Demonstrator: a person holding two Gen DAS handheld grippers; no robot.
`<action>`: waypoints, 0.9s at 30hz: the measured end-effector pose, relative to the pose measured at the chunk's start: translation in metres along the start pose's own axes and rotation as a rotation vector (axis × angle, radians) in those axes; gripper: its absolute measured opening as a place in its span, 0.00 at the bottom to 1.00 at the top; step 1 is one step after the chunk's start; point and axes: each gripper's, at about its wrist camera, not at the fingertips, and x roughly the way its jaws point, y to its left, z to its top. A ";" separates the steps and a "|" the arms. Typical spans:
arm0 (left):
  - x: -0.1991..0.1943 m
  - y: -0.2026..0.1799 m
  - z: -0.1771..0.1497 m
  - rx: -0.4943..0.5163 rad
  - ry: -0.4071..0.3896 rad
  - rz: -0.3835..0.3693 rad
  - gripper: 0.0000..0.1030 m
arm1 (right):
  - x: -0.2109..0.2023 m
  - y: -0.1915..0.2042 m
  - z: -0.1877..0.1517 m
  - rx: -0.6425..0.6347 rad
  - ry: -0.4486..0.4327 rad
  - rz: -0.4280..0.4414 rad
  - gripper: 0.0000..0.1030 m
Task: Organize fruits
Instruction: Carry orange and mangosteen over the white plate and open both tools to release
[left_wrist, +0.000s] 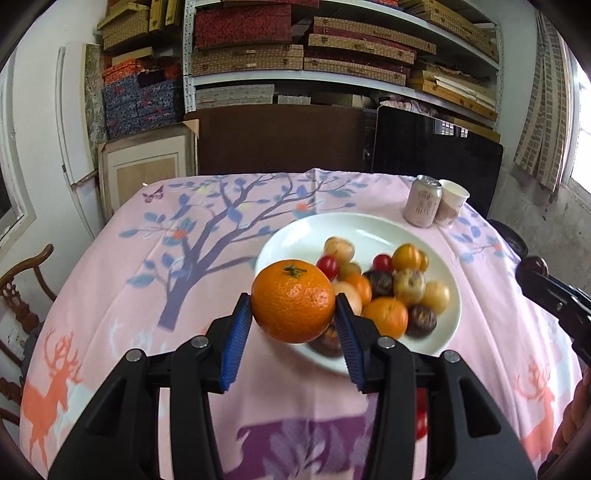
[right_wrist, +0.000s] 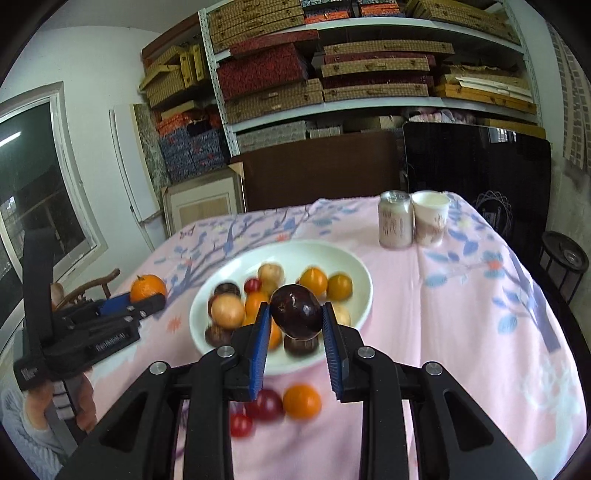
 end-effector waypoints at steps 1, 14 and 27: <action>0.008 -0.004 0.005 0.001 0.003 -0.004 0.44 | 0.008 -0.001 0.008 0.007 -0.002 0.003 0.27; 0.097 -0.015 0.033 0.013 0.011 0.034 0.73 | 0.117 0.008 0.033 -0.014 0.075 0.011 0.29; 0.073 -0.020 0.024 0.067 -0.021 0.092 0.85 | 0.085 0.008 0.035 -0.004 0.011 0.003 0.65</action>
